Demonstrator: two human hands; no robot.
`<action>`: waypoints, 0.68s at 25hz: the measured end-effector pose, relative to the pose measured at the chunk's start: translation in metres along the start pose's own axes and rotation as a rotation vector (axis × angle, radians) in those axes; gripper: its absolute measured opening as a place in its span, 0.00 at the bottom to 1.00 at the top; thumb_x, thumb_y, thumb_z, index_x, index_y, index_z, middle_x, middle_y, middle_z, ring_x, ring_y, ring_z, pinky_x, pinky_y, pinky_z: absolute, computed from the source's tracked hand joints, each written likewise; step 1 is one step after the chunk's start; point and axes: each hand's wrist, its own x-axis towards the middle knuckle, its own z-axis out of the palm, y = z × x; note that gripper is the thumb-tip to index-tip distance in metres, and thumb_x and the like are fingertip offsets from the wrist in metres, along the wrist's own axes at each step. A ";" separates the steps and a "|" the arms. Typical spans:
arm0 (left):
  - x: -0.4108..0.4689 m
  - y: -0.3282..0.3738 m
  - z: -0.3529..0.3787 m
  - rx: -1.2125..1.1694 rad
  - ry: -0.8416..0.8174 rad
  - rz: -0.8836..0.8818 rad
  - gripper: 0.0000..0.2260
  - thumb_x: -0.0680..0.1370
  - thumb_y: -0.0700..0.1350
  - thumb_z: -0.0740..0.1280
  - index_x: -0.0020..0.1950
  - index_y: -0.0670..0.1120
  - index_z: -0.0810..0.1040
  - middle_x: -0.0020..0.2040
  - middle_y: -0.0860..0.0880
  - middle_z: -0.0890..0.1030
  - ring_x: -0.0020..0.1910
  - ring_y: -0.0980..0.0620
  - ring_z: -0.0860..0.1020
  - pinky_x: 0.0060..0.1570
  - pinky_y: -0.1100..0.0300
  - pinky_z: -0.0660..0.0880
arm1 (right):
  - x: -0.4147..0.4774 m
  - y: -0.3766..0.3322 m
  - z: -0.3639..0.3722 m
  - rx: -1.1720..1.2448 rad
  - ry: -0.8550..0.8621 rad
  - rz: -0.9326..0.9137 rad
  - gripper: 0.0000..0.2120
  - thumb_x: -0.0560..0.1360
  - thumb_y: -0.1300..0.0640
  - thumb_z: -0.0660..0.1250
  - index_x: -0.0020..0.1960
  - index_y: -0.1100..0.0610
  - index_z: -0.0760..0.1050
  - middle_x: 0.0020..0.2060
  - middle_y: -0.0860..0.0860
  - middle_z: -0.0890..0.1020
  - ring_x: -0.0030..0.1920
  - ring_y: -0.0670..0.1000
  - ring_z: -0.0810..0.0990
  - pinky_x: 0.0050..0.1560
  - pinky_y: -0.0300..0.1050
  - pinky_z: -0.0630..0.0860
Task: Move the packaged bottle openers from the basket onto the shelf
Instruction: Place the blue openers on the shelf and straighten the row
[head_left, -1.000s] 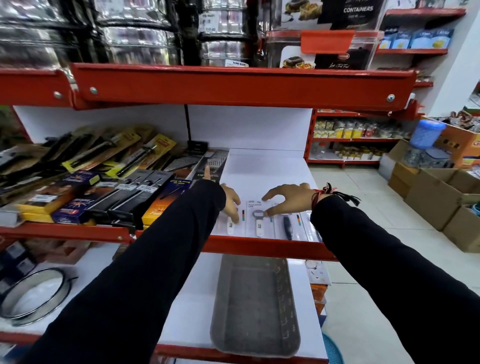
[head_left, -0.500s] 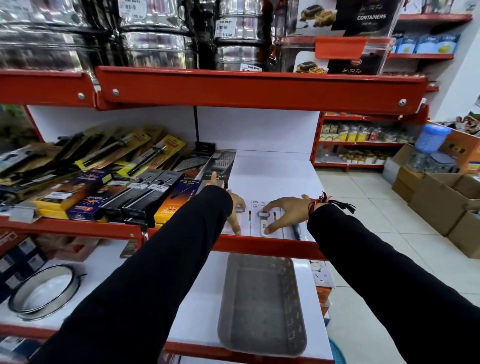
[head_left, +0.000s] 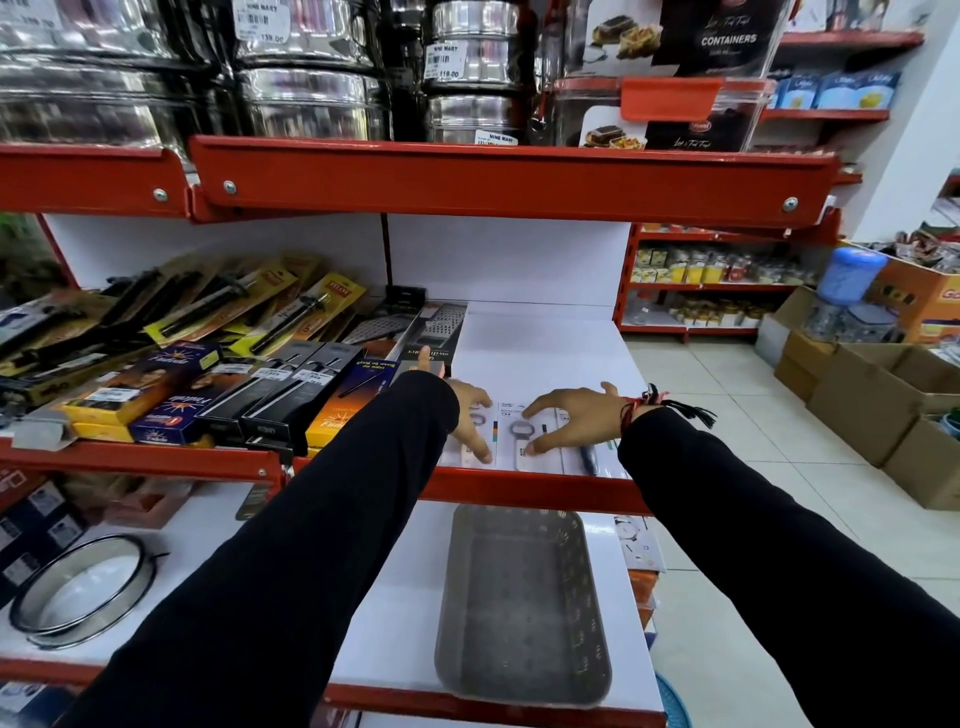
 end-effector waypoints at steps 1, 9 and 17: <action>0.000 0.002 -0.002 0.024 0.052 0.001 0.44 0.67 0.74 0.67 0.79 0.59 0.61 0.81 0.48 0.62 0.82 0.45 0.56 0.75 0.34 0.34 | -0.003 0.006 -0.004 0.031 0.042 0.009 0.32 0.67 0.28 0.65 0.68 0.36 0.69 0.74 0.40 0.67 0.75 0.50 0.63 0.73 0.66 0.41; 0.021 0.066 -0.013 -0.072 0.165 0.195 0.38 0.70 0.74 0.63 0.76 0.60 0.65 0.79 0.49 0.66 0.83 0.53 0.51 0.68 0.33 0.21 | -0.031 0.084 -0.012 -0.012 0.037 0.246 0.25 0.75 0.43 0.65 0.72 0.42 0.68 0.75 0.45 0.68 0.74 0.52 0.66 0.72 0.55 0.54; 0.047 0.111 -0.003 0.008 0.082 0.230 0.40 0.68 0.75 0.63 0.76 0.60 0.66 0.77 0.50 0.69 0.79 0.46 0.62 0.66 0.29 0.24 | -0.051 0.113 0.001 0.062 -0.057 0.285 0.31 0.72 0.43 0.69 0.73 0.43 0.67 0.75 0.49 0.67 0.74 0.53 0.66 0.56 0.45 0.56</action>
